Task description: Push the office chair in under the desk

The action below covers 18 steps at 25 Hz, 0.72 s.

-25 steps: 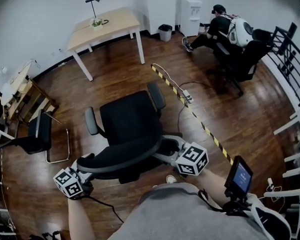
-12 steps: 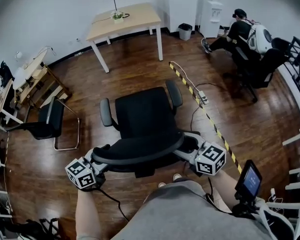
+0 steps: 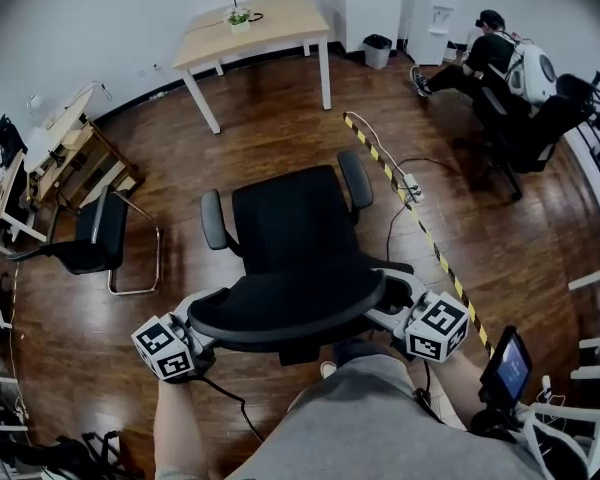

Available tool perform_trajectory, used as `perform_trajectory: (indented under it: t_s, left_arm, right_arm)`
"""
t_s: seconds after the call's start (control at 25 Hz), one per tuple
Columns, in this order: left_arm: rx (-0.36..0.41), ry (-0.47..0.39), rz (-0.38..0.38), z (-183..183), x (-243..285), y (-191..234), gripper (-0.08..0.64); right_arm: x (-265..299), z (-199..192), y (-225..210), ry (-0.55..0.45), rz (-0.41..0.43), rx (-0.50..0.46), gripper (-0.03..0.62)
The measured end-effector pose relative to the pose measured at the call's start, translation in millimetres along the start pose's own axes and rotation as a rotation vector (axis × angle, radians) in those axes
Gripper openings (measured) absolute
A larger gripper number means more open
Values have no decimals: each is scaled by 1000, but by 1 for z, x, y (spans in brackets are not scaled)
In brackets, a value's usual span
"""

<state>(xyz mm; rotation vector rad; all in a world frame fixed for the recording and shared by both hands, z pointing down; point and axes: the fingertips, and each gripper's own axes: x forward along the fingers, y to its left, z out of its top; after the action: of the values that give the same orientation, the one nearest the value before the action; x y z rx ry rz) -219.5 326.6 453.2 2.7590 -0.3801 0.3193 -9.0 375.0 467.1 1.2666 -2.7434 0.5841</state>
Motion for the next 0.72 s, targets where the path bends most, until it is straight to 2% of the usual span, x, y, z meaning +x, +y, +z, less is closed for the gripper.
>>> perform_trajectory:
  t_s: [0.32, 0.72]
  left_arm:
    - [0, 15, -1, 3, 10, 7, 255]
    - [-5, 26, 13, 31, 28, 73, 246]
  right_arm:
    - [3, 4, -12, -3, 13, 13, 277]
    - [57, 33, -61, -24, 42, 23, 268]
